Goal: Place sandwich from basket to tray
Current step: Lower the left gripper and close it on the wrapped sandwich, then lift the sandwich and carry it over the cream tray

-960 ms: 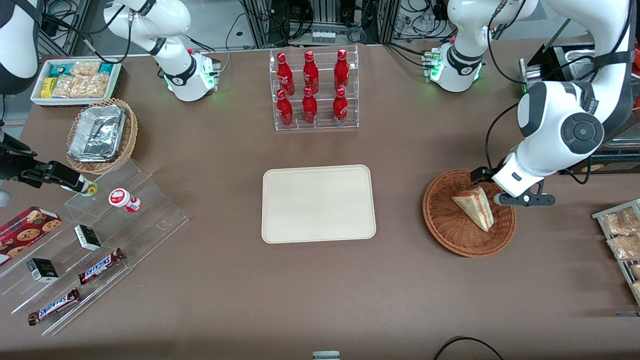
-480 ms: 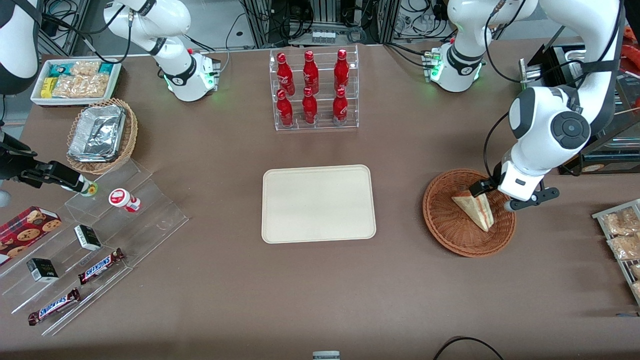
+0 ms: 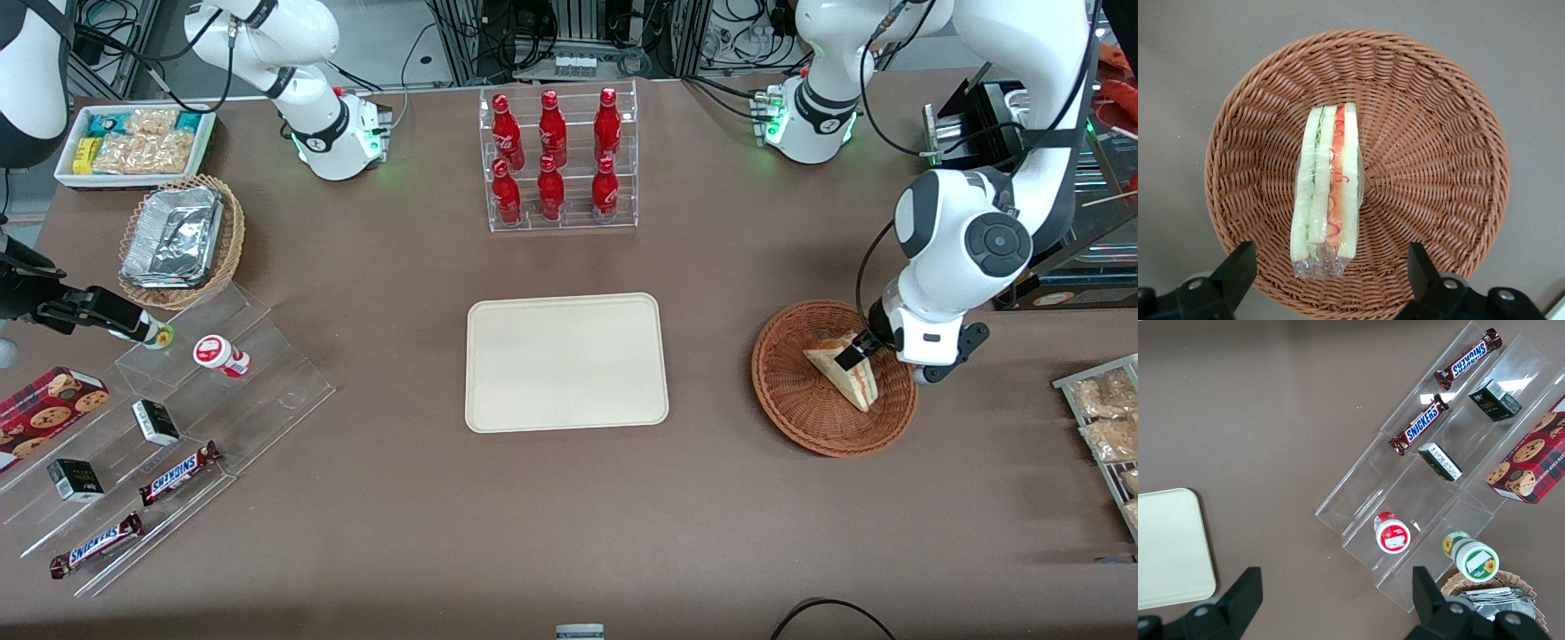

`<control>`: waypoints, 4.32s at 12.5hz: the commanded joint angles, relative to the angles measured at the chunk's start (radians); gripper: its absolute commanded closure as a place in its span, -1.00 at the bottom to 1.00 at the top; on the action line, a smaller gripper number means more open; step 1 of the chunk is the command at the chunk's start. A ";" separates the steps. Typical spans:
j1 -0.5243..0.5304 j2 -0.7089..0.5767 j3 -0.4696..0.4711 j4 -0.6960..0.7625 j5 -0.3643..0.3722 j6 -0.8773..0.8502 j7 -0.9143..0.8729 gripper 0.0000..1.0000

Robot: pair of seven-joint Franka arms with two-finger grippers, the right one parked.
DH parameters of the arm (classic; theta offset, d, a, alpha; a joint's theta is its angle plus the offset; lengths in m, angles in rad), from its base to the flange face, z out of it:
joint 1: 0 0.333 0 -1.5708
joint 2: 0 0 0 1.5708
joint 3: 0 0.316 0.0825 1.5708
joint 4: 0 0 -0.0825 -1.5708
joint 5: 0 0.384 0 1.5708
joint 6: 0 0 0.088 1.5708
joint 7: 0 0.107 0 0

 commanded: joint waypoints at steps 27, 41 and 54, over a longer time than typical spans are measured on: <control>-0.045 0.107 -0.132 0.289 0.029 -0.348 0.178 1.00; -0.433 0.549 -0.270 0.736 0.153 -0.292 -0.171 1.00; -0.559 0.687 -0.259 0.837 0.229 -0.187 -0.328 1.00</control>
